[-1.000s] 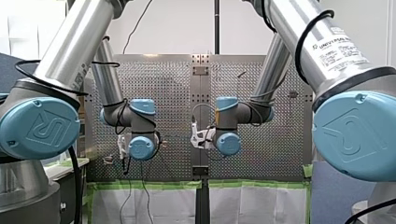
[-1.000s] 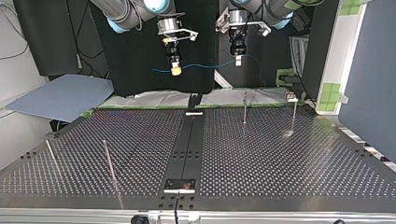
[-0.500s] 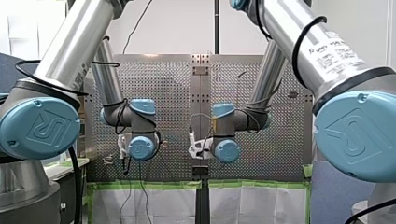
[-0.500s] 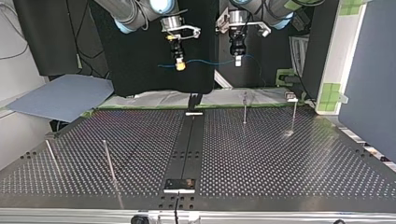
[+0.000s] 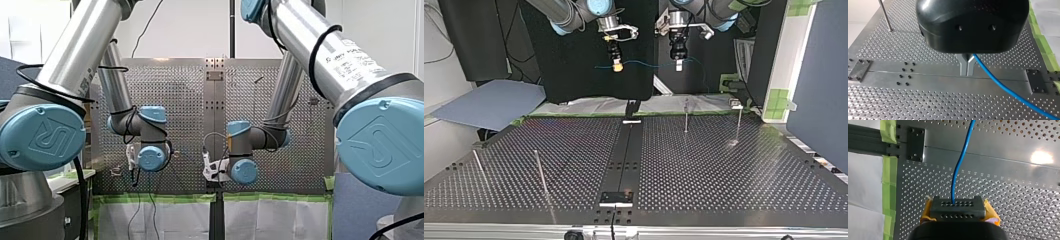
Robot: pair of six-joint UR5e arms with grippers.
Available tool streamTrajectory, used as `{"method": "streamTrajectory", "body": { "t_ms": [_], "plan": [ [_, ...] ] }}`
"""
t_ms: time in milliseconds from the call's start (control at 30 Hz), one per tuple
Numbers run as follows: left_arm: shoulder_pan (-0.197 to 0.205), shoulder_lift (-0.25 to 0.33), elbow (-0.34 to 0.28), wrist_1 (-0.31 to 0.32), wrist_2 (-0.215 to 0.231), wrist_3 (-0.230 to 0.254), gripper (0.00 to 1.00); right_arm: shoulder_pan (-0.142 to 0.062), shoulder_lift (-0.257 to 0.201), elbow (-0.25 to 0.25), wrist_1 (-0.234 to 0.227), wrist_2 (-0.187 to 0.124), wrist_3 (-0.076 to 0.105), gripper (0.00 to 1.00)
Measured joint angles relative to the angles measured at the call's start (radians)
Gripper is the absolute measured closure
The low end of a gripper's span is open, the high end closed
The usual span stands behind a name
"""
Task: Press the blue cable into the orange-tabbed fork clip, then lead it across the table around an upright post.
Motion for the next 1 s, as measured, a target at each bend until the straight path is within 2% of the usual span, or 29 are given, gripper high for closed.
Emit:
{"method": "streamTrajectory", "body": {
  "t_ms": [800, 900, 1000],
  "plan": [
    [0.000, 0.000, 0.000, 0.000, 0.000, 0.000, 1.00, 0.001, 0.000, -0.001, 0.001, 0.001, 0.001, 1.00],
    [-0.001, -0.001, -0.001, 0.001, 0.001, -0.001, 1.00, 0.012, -0.012, -0.012, 0.012, 0.012, 0.010, 1.00],
    [-0.007, -0.015, -0.015, 0.015, 0.015, -0.014, 1.00, 0.033, -0.033, -0.033, 0.033, 0.033, 0.017, 1.00]
  ]
}}
